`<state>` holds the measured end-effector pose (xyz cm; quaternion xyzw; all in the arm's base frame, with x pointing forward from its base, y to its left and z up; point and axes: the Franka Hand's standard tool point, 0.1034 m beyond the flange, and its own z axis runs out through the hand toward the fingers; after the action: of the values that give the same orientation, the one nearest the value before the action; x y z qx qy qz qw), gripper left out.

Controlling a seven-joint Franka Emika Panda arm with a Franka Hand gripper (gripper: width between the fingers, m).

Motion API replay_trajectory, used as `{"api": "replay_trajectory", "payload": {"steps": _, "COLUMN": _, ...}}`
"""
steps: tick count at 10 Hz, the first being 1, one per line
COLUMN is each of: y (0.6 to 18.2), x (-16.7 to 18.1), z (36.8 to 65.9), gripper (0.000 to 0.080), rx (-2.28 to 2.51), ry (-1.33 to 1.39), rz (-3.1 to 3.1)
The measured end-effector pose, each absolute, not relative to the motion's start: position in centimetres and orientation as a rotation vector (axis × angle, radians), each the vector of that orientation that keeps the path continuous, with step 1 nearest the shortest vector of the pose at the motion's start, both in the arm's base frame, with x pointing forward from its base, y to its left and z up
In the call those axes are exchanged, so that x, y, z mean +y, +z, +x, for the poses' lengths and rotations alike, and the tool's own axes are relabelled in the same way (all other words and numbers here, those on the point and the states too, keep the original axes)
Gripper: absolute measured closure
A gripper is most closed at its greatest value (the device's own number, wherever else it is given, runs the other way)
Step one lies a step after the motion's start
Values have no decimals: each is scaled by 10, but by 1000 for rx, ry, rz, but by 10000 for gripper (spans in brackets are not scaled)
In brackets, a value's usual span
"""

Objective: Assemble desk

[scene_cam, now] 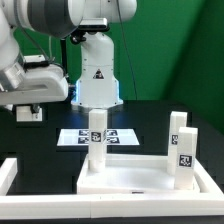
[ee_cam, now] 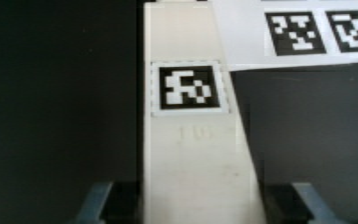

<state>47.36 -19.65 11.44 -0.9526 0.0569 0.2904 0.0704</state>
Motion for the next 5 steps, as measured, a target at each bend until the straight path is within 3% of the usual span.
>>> {"api": "replay_trajectory", "payload": {"steps": 3, "y": 171, "x": -197, "z": 533, "gripper": 509, "rx": 78, "ry": 465, "rz": -3011}}
{"api": "replay_trajectory", "payload": {"steps": 5, "y": 166, "x": -205, "z": 524, "gripper": 509, "rx": 101, "ry": 304, "rz": -3046}}
